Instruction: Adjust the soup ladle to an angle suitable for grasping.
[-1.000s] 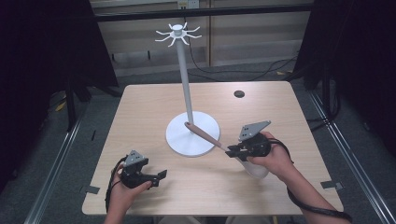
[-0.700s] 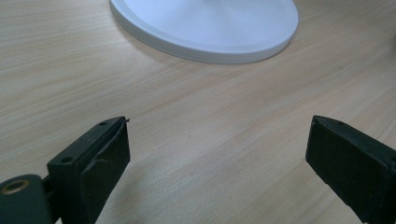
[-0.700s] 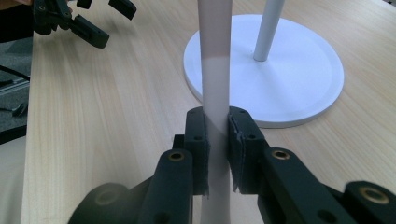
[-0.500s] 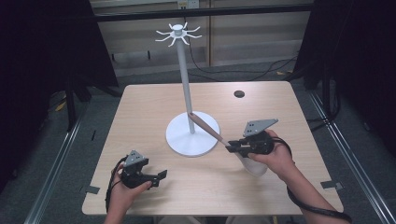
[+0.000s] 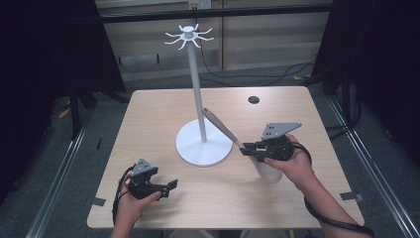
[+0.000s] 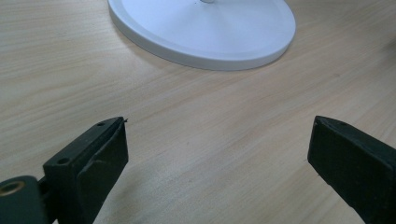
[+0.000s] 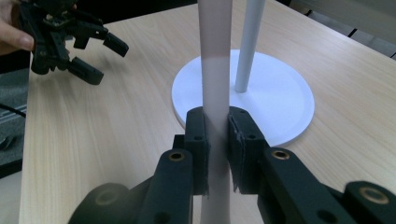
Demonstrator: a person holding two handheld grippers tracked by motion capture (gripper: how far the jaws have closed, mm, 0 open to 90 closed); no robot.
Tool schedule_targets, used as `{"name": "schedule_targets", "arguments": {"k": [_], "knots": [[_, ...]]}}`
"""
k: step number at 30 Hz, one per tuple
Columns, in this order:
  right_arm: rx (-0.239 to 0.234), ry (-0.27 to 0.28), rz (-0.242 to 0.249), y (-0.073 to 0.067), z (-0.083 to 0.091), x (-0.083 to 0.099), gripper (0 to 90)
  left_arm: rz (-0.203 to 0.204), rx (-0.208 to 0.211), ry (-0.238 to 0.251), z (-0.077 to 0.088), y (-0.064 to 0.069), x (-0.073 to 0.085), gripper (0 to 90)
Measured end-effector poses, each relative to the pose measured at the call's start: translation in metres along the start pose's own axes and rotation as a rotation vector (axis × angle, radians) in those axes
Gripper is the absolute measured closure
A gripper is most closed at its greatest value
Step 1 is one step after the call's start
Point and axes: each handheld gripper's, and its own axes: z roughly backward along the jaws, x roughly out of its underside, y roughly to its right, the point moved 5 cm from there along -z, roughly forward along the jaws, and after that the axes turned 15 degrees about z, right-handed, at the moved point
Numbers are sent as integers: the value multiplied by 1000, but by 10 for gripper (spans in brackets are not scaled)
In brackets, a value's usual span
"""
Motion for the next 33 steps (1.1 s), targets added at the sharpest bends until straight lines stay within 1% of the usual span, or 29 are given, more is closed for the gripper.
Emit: {"name": "schedule_targets", "arguments": {"k": [6, 8, 9, 10, 12, 13, 15, 21, 24, 26, 31, 33], "knots": [[28, 27, -15, 4, 3, -5, 795, -2, -2, 1, -1, 0, 0, 50], [35, 40, -19, 5, 4, -7, 794, -4, -3, -4, -1, 0, 0, 50], [40, 46, -21, 6, 5, -8, 795, -12, -3, -10, -1, 0, 1, 50], [41, 53, -24, 6, 5, -9, 795, -4, 1, -3, -1, 1, 0, 50], [53, 61, -28, 7, 6, -10, 795, -11, 2, -8, -1, 1, 0, 50], [52, 67, -32, 8, 7, -11, 795, -5, 4, -3, -1, 1, 0, 50], [59, 74, -35, 9, 7, -12, 795, -4, 2, -4, -1, 2, 1, 50], [68, 82, -39, 10, 10, -16, 795, -3, 5, -4, -2, 2, 1, 50], [83, 82, -29, 12, 11, -18, 795, -2, 6, -4, -2, 2, 1, 50], [84, 84, -32, 13, 12, -19, 795, -8, -2, -7, -2, 1, 1, 50], [98, 81, -32, 16, 18, -22, 795, -4, 4, -5, -2, 1, 1, 50], [99, 82, -30, 17, 19, -23, 795, -6, -5, -7, -2, 1, 1, 50]]}}
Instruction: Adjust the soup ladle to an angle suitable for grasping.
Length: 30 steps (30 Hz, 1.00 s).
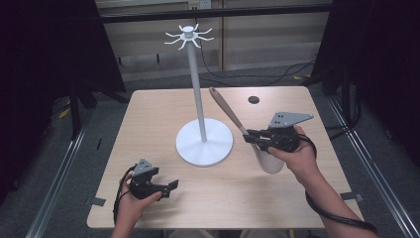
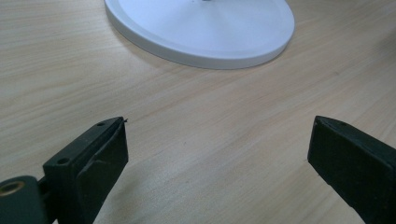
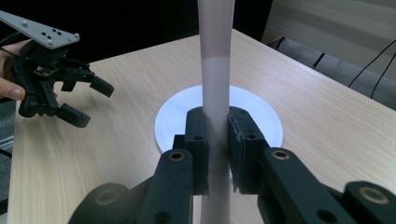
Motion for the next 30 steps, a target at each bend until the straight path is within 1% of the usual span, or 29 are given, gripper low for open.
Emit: {"name": "schedule_targets", "arguments": {"k": [5, 11, 13, 15, 20, 30], "knots": [[14, 12, -4, 5, 5, -6, 795, -2, 1, 0, 0, 1, 0, 50], [26, 14, 5, 12, 11, -16, 795, -6, 0, -2, 0, 1, 0, 50], [46, 20, 12, 15, 14, -20, 795, -7, 2, -2, 0, 1, 0, 50], [45, 27, 8, 18, 17, -24, 795, -7, 2, -2, 0, 1, 0, 50], [57, 23, 17, 23, 23, -33, 795, -8, 1, -1, 0, 1, 0, 50], [98, 45, 31, 35, 34, -55, 795, -7, 2, -3, 0, 1, 0, 50]]}}
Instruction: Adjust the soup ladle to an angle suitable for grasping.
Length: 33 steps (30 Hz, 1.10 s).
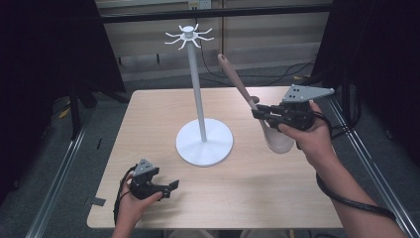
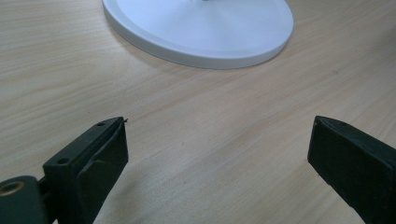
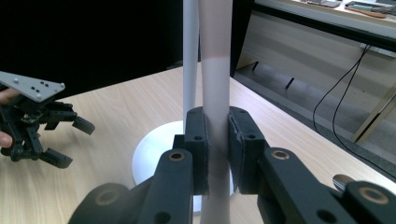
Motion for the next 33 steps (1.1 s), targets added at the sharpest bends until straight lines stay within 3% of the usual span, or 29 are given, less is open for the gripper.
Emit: {"name": "schedule_targets", "arguments": {"k": [17, 33], "knots": [[39, 30, 16, 16, -8, -30, 795, -1, 1, -4, -1, 0, 1, 50], [33, 24, 15, 17, -15, -33, 794, 3, -1, 1, 0, -1, 0, 50]]}}
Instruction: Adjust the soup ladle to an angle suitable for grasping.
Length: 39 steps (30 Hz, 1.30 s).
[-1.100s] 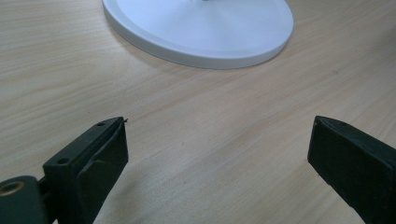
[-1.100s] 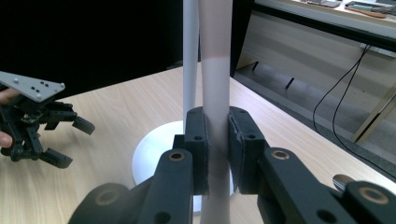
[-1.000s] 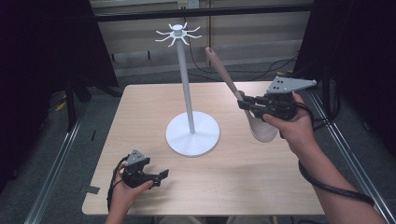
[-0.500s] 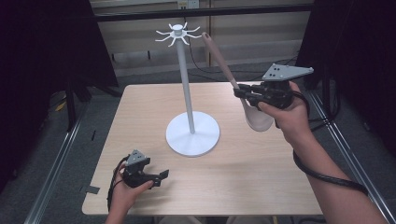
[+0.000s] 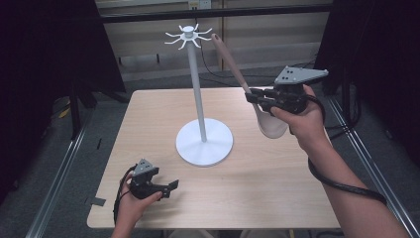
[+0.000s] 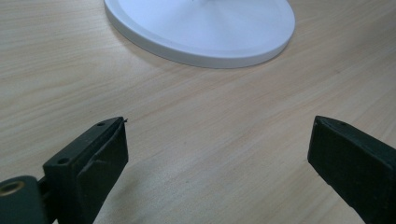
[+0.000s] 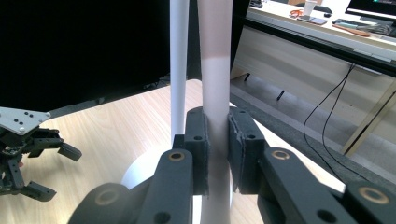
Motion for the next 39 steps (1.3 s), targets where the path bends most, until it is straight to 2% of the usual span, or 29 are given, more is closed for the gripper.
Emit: {"name": "schedule_targets", "arguments": {"k": [20, 27, 31, 38, 39], "knots": [[-31, -1, -27, -5, -24, 2, 794, 2, 2, 4, 0, -3, -1, 50], [-35, -8, -35, -7, -33, 4, 793, -5, 17, 5, -3, -1, -4, 50], [-37, -10, -47, -10, -37, 6, 792, -18, 23, -5, -5, 0, -5, 50], [-48, -14, -75, -15, -46, 6, 790, -9, 32, 6, -9, 2, -7, 51], [-49, -15, -80, -16, -48, 6, 789, -20, 30, -1, -9, 1, -7, 50]]}}
